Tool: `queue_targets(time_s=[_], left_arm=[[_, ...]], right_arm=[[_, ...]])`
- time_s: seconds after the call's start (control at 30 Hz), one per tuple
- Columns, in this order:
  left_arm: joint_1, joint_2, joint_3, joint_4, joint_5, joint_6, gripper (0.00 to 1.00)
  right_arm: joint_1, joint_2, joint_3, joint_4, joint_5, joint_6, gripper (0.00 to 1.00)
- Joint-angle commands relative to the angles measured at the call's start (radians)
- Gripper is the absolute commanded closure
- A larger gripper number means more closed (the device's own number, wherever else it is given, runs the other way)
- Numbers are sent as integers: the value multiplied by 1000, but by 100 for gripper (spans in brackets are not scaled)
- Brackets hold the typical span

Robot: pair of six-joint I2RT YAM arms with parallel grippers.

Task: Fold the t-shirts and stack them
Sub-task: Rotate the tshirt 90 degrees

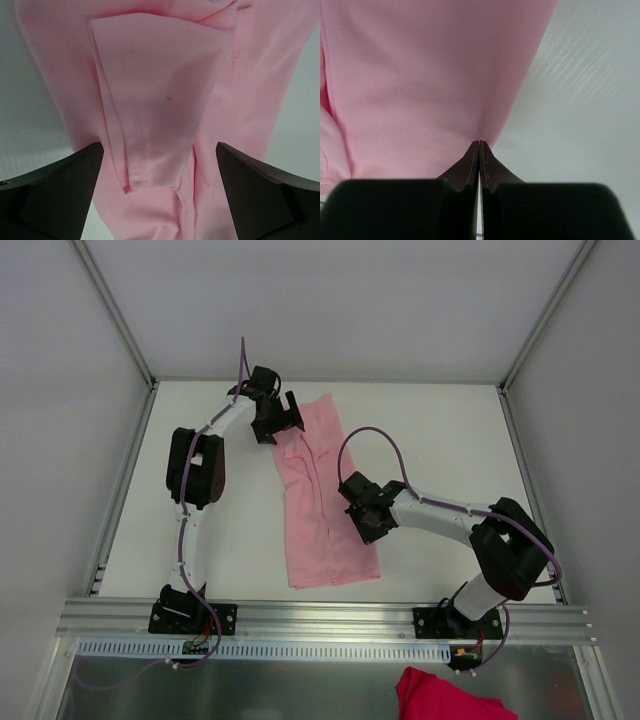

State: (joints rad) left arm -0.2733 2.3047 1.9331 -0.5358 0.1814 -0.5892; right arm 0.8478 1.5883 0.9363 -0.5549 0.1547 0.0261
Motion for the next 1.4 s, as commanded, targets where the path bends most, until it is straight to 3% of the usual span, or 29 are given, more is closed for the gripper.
queue_targets(time_s=[0.0,0.4,0.67,1.0,1.23,1.37], left_arm=[[8,30,27,20,30,-34,1],[11,105,76,71,43,-47,1],[17,173,141,125,174,-63,1],[28,174,139,177,231,-58,1],[75,1,67,158,195,-18,1],[88,-213,-179,246,194,-27,1]], right_arm=[[-1,-47,-4,-33,-10,17,99],[-1,-71,-59,-31,-38,34,99],[-3,-82,-63,-27,-96,44,99],[-1,-71,-67,-22,-115,51,99],[-1,-65,-33,-40,-32,49,99],[-3,-109,10,-89,54,60,99]])
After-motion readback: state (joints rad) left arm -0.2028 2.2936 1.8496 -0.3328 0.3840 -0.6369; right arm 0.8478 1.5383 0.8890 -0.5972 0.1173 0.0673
